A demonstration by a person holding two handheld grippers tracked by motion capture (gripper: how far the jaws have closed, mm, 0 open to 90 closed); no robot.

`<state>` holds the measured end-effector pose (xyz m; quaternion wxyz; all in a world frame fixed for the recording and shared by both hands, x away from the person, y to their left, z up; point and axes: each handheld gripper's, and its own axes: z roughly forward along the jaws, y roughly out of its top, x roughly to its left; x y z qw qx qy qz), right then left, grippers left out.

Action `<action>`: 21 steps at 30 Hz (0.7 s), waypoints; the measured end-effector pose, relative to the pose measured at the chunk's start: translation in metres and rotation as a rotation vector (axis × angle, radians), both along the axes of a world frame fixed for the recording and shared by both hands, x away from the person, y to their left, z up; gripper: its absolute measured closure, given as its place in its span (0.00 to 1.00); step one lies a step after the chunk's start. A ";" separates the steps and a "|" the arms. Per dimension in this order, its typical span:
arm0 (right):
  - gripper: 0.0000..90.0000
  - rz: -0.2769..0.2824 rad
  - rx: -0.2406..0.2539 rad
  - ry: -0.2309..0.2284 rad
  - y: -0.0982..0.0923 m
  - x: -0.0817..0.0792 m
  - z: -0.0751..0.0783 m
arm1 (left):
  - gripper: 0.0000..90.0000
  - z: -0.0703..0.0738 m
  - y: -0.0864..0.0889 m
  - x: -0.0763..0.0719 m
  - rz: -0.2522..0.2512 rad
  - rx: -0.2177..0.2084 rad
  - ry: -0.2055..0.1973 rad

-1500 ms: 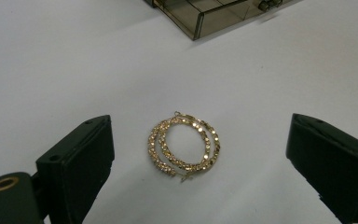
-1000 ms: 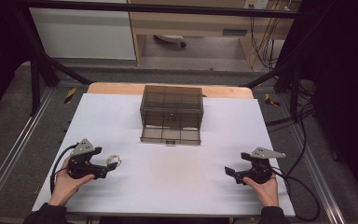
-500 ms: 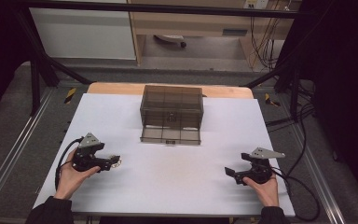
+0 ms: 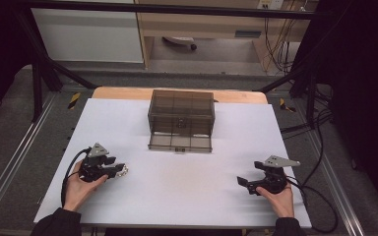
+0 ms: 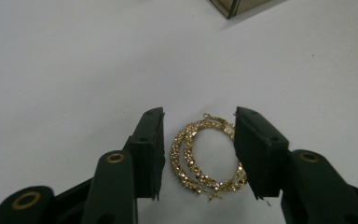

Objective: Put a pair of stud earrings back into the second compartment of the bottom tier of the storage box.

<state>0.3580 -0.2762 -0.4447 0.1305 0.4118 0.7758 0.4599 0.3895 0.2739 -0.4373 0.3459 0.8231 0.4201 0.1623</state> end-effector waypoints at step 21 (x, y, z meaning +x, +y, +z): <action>0.01 0.003 -0.002 0.000 0.000 0.000 0.000 | 0.94 -0.005 -0.003 0.000 0.021 0.050 0.009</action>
